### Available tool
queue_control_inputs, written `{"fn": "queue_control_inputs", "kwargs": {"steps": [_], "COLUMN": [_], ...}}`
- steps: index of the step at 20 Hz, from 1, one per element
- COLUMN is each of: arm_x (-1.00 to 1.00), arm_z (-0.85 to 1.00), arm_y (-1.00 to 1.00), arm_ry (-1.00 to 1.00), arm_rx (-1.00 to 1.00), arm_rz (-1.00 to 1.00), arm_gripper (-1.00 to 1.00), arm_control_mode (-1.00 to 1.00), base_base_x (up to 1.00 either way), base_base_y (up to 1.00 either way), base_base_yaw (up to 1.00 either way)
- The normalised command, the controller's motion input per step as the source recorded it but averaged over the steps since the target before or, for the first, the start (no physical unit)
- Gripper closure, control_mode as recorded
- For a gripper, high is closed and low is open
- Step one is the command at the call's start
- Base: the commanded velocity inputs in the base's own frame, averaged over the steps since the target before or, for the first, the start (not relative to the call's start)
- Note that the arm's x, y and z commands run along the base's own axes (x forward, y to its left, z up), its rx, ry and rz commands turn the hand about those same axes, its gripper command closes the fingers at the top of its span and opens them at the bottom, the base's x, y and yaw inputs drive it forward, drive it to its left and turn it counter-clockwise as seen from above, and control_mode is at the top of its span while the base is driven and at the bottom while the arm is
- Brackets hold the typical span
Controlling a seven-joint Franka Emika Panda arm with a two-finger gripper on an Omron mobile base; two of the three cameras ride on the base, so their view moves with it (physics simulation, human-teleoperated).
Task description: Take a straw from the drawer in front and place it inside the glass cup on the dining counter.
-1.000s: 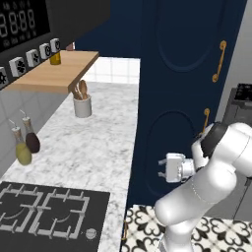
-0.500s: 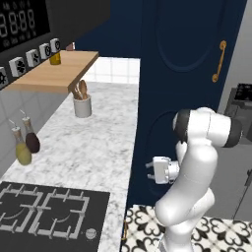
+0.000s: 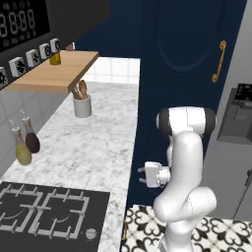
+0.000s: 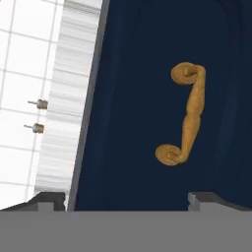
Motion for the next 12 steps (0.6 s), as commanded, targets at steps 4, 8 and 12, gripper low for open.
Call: {"fn": "queue_control_inputs", "kwargs": {"steps": [4, 8, 12], "arm_x": [0.41, 0.41, 0.49], "arm_z": [-0.43, -0.36, -0.37], "arm_y": [0.18, 0.14, 0.12], "arm_ry": [0.0, 0.0, 0.02], "arm_rx": [0.0, 0.0, 0.0], "arm_rz": [0.0, 0.0, 0.0], "arm_gripper": [-1.0, -1.0, -1.0], "arm_control_mode": [-1.0, -1.0, -1.0], "base_base_x": [0.0, 0.0, 0.0], "base_base_y": [0.0, 0.0, 0.0], "base_base_yaw": [0.0, 0.0, 0.0]}}
